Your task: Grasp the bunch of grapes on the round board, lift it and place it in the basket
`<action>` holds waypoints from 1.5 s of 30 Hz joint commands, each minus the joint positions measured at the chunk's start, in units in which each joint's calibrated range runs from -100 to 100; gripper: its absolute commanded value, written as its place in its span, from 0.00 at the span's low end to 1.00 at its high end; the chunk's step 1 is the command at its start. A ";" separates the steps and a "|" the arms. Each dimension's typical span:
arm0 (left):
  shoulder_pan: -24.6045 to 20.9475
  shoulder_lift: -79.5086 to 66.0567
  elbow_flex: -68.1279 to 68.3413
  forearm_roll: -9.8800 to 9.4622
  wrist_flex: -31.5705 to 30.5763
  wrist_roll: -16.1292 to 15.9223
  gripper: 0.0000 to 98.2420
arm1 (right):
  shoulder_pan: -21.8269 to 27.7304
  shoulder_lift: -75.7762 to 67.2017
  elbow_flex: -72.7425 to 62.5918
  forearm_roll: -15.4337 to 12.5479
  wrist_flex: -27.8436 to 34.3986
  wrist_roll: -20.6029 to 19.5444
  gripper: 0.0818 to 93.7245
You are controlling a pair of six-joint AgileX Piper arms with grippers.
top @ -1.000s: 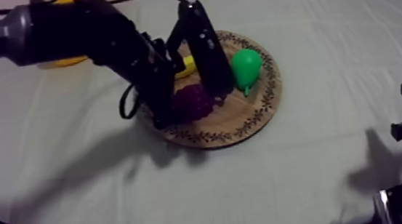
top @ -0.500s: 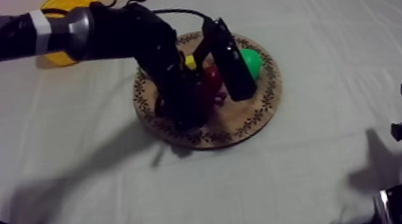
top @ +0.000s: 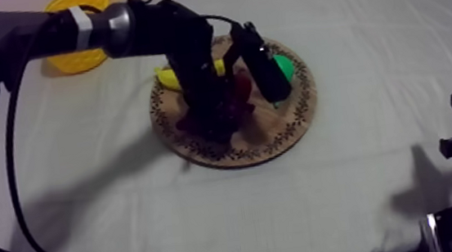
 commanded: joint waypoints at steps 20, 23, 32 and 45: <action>-0.37 0.80 -1.18 0.60 0.94 -0.27 0.69 | 0.00 0.02 -0.01 -0.01 0.00 0.02 0.00; -0.30 0.18 -0.32 0.49 0.02 0.05 0.59 | 0.00 0.02 -0.01 -0.01 0.00 0.02 0.00; 0.10 -2.19 2.95 -0.37 -2.92 1.64 0.50 | 0.00 0.02 -0.01 -0.01 0.00 0.02 0.00; 3.82 -9.16 8.06 -3.02 -4.45 7.26 0.51 | 0.00 0.02 -0.01 -0.01 0.00 0.02 0.00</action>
